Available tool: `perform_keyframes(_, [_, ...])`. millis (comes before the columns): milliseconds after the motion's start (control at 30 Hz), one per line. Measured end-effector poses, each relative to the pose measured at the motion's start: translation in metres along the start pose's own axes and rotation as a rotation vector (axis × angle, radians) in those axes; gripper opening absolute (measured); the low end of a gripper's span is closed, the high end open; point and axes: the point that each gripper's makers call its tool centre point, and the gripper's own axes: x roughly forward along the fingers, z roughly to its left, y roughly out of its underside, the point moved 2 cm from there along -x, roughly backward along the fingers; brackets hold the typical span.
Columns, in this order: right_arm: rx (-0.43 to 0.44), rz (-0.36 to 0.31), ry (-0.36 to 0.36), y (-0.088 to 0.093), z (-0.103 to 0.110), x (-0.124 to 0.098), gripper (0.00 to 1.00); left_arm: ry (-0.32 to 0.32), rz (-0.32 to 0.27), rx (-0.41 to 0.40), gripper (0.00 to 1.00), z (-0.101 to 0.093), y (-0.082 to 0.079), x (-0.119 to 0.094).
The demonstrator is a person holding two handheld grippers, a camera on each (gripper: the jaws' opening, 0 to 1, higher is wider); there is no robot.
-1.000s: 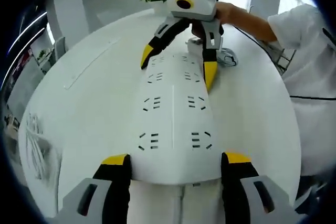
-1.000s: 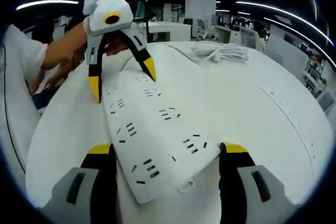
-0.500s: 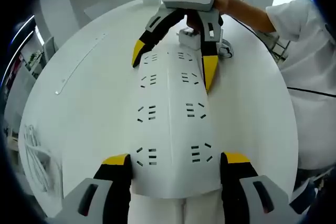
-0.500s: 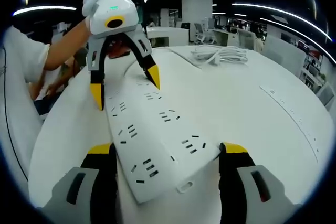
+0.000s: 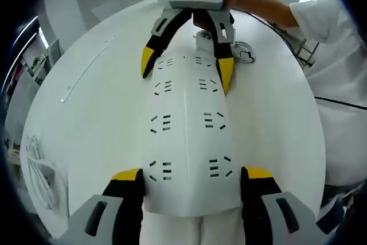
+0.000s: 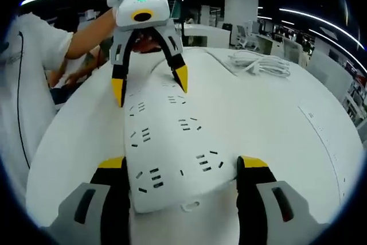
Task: Straighten the power strip on the desk, plug the charger into it
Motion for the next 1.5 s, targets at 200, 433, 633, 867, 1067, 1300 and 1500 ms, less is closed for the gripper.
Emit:
perform_keyframes(200, [0.034,0.018,0.041,0.001,0.002,-0.001,0.74,0.023,-0.007,0.05,0.69,0.005,0.002,0.0])
perform_keyframes(433, [0.068,-0.002,0.096,0.003,0.002,-0.003,0.74,0.047,0.003,0.102,0.69,-0.005,-0.003,0.003])
perform_keyframes(633, [0.083,-0.028,0.123,0.002,0.009,-0.002,0.74,0.04,0.083,0.114,0.69,-0.006,0.002,-0.001])
perform_keyframes(867, [0.09,-0.033,0.139,0.001,0.013,-0.001,0.74,0.045,0.14,0.139,0.68,0.0,0.01,-0.004])
perform_keyframes(1067, [0.115,-0.039,0.174,0.002,0.018,-0.001,0.74,0.058,0.132,0.164,0.68,0.003,0.01,-0.005])
perform_keyframes(1300, [0.15,-0.038,0.221,0.002,0.024,-0.002,0.74,0.074,0.135,0.202,0.68,0.008,0.012,-0.005])
perform_keyframes(1500, [0.158,-0.093,0.239,0.0,0.027,-0.006,0.73,0.08,0.14,0.222,0.68,0.008,0.012,-0.005])
